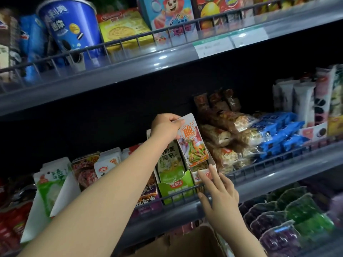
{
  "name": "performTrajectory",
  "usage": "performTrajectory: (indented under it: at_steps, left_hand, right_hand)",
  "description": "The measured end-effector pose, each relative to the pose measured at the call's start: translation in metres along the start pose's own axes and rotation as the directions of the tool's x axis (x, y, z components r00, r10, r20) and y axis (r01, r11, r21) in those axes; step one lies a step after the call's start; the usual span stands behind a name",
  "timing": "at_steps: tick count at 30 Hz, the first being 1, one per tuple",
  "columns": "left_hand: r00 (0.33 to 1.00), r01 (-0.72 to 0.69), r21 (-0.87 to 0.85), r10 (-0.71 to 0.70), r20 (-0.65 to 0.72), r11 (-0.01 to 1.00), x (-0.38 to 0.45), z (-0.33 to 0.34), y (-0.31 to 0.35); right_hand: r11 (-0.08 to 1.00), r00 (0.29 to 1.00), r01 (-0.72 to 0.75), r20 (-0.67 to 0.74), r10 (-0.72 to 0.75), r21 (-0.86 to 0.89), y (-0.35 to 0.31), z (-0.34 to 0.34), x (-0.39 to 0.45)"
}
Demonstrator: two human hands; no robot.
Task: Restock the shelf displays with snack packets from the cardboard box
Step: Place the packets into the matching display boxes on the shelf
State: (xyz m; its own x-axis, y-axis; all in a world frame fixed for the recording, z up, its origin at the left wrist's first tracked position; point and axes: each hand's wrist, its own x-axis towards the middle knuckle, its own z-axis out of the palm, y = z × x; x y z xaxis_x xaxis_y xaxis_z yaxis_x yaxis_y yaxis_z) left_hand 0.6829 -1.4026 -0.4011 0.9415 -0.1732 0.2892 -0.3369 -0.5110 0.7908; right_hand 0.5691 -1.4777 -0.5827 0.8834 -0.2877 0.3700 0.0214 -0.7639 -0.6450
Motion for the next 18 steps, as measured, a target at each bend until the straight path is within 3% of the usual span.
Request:
performTrajectory:
  at_steps: [12,18]
  left_hand:
    - [0.998,0.058,0.092,-0.059,0.011,0.994,0.015,0.045,-0.039]
    - [0.999,-0.034,0.179,0.027,0.044,0.983,0.011,0.052,-0.045]
  right_hand:
    - [0.999,1.0,0.012,0.028,-0.01,-0.051,0.002,-0.001,0.0]
    - [0.999,0.999,0.022,0.029,-0.021,-0.033,0.004,0.001,0.001]
